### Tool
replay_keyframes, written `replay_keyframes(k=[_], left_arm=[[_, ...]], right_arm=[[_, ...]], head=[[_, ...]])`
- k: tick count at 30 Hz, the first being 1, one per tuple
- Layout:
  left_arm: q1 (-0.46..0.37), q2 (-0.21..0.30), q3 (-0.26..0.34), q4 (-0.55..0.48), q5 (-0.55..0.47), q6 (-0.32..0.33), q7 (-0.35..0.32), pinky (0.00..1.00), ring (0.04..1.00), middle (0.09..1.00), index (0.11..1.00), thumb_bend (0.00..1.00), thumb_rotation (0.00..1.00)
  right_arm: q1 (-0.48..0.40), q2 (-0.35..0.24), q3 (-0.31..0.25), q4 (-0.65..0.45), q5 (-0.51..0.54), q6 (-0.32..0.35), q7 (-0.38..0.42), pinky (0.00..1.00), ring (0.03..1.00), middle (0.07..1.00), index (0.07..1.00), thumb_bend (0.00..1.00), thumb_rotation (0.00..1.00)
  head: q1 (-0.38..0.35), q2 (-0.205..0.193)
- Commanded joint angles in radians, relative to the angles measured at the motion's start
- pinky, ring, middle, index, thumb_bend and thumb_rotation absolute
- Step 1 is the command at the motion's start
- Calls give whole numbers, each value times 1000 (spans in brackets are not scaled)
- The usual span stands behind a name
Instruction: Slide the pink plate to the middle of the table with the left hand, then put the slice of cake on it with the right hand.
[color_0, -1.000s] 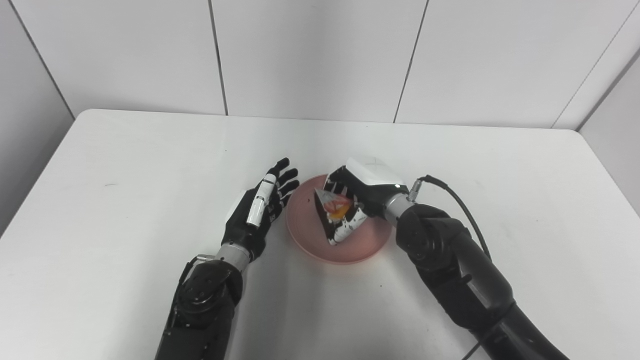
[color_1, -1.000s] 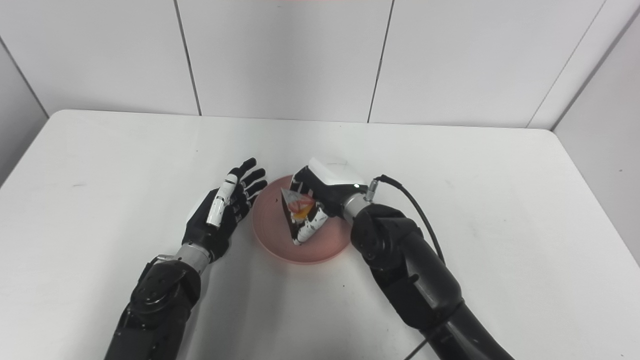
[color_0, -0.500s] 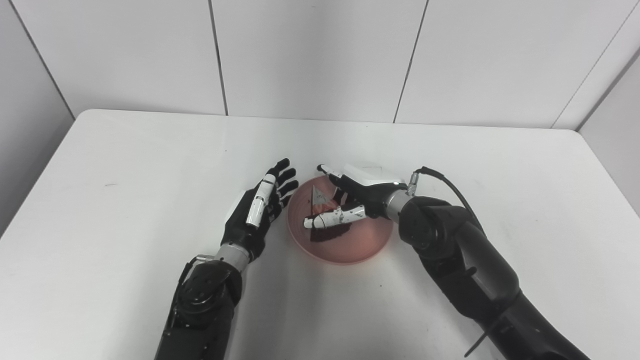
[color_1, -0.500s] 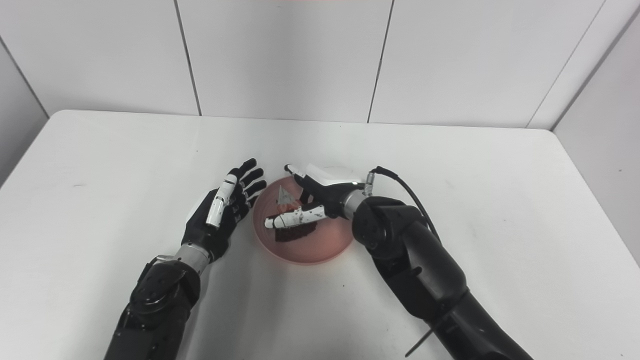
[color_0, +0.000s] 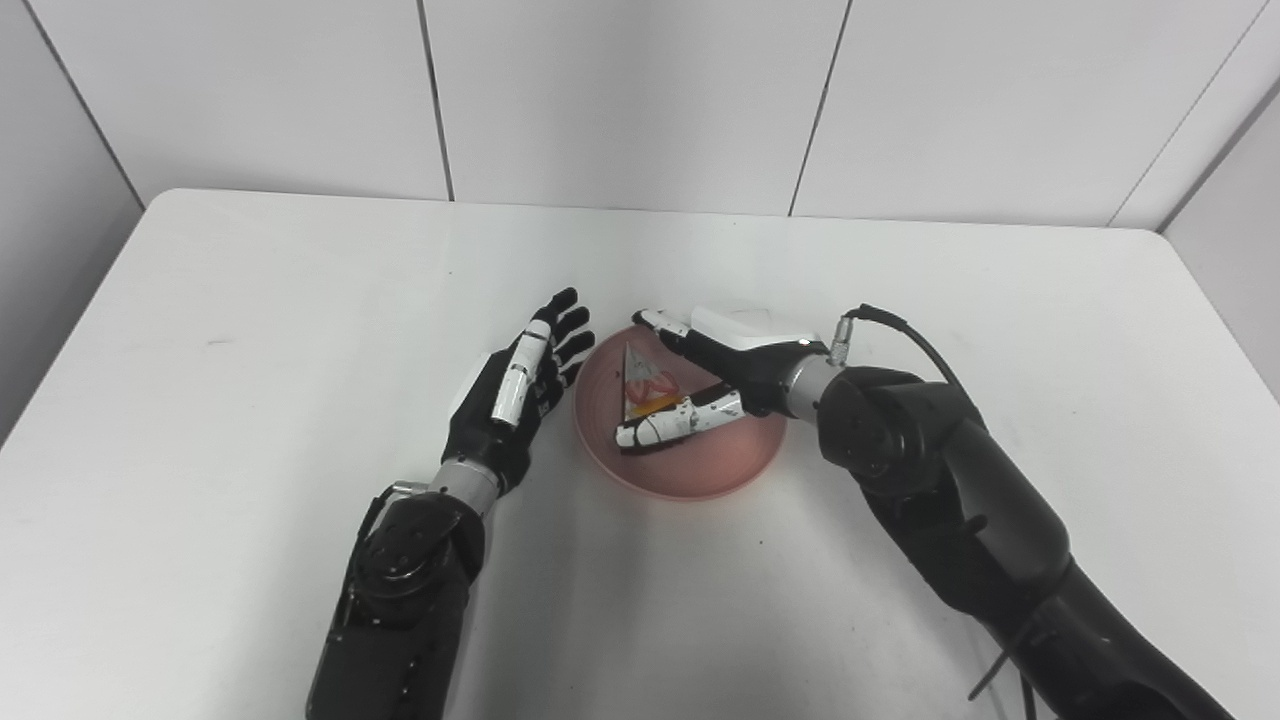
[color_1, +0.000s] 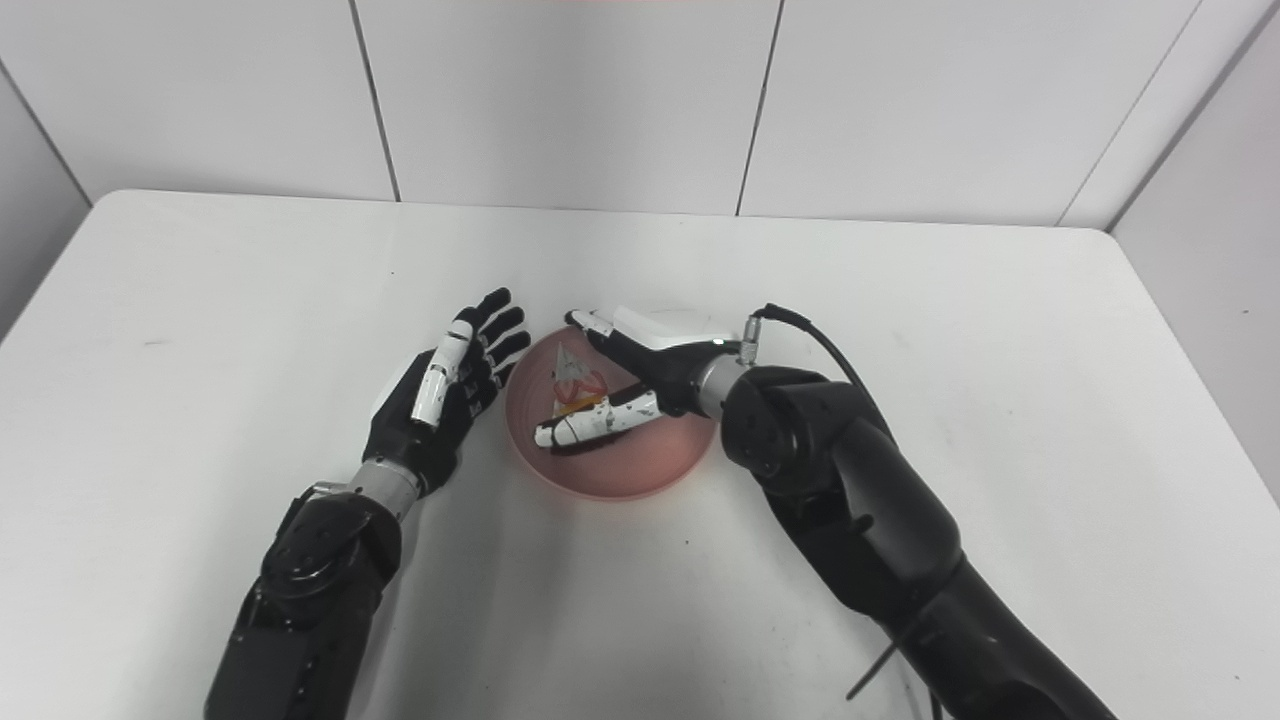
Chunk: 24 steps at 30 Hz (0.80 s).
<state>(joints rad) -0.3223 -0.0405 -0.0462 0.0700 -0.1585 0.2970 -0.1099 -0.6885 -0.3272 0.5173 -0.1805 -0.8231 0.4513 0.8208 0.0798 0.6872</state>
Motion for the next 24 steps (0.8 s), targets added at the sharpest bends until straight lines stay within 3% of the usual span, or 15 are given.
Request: replay_keyframes(k=[1, 5, 8, 12, 16, 19, 20, 24], left_arm=[[31, 2, -1, 13, 1, 68, 4, 876, 903, 919, 903, 396, 1000], [32, 7, -2, 11, 2, 68, -1, 879, 898, 905, 899, 389, 1000], [34, 10, -2, 6, 3, 73, 0, 890, 907, 911, 907, 396, 1000], [39, 14, 0, 0, 2, 69, -1, 893, 912, 920, 915, 408, 1000], [48, 14, 5, -8, -2, 64, -4, 893, 909, 921, 915, 409, 1000], [62, 14, 7, -20, 6, 45, 1, 886, 906, 915, 917, 414, 1000], [69, 14, 7, -25, 10, 32, 2, 883, 907, 918, 921, 409, 1000], [107, 14, 6, -51, 36, -46, 14, 898, 919, 934, 934, 389, 1000]], right_arm=[[-58, -20, -29, -67, -11, -6, 0, 789, 952, 1000, 1000, 998, 888], [-75, -35, -56, -131, -15, -5, 7, 589, 875, 1000, 1000, 995, 892], [-92, -48, -77, -174, -17, 7, 37, 530, 825, 999, 1000, 983, 896], [-113, -58, -118, -217, -16, 15, 80, 501, 789, 977, 1000, 976, 902], [-121, -71, -179, -274, -30, 17, 119, 533, 802, 941, 1000, 962, 946], [-65, -57, -261, -293, 22, -16, 6, 581, 797, 901, 1000, 897, 994], [-33, -43, -293, -282, 51, -39, -49, 647, 838, 927, 1000, 860, 998], [133, 47, -410, -180, 193, -188, -332, 760, 901, 967, 1000, 753, 1000]], head=[[0, -1], [-3, -4], [-4, -5], [-8, -8], [-11, -13], [-10, -19], [-11, -20], [-27, -30]])
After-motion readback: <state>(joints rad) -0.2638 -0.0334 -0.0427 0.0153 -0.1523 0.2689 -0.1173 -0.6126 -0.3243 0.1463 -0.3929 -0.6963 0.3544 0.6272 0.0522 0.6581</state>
